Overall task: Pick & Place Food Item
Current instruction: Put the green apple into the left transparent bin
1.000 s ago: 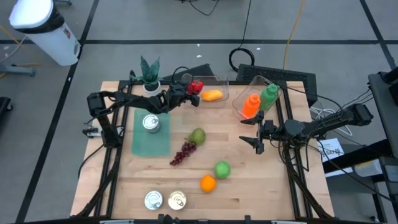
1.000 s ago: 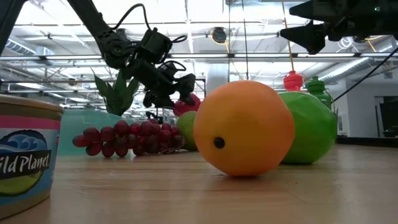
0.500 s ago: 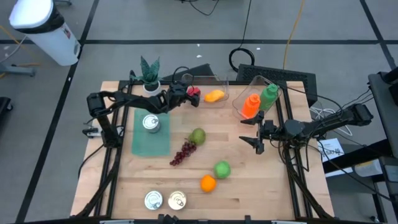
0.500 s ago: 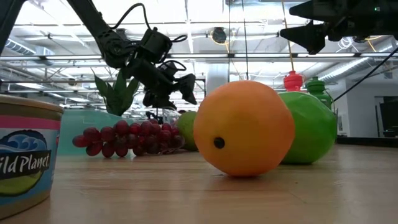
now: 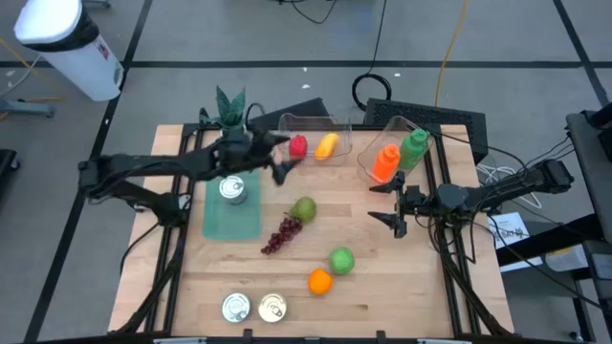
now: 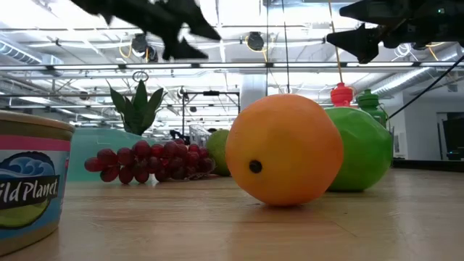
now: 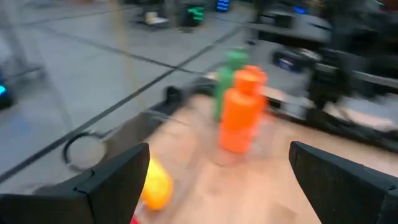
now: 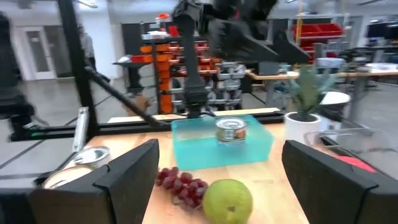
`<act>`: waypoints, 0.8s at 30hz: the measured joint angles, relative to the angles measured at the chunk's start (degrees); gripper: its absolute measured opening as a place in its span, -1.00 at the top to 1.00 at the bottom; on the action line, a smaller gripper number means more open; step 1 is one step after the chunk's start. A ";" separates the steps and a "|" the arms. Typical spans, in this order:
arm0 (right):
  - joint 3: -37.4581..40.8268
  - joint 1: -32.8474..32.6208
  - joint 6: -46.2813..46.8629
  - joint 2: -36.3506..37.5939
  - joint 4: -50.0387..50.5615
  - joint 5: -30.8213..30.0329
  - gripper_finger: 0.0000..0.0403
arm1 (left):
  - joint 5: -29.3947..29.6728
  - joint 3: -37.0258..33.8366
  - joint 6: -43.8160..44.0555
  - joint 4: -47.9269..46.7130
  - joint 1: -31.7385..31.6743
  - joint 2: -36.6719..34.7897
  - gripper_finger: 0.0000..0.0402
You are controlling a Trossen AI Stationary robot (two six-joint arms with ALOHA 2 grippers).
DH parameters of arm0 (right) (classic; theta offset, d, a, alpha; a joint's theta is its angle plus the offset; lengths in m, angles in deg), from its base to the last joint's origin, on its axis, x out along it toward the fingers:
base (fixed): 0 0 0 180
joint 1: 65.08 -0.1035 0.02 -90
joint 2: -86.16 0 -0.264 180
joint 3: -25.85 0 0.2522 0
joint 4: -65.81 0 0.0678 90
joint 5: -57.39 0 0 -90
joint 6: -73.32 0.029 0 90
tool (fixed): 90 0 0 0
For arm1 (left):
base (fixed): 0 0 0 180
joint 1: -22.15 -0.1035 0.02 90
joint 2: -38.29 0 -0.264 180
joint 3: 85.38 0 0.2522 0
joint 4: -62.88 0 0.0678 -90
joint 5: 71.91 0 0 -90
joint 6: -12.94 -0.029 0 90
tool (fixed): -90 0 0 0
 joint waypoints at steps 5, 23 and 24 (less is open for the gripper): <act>-0.02 -0.66 0.83 -0.30 0.02 3.70 -0.60 | 1.08 -3.49 -4.46 -2.62 10.55 -7.77 -0.98; -21.10 -21.68 -12.08 -23.75 10.51 -15.44 -0.60 | 11.18 -30.91 -4.17 29.89 26.59 -18.84 -0.98; -23.92 -22.48 -11.18 -25.93 15.38 -16.55 -0.60 | 11.20 -31.20 -3.67 30.01 26.53 -18.84 -0.98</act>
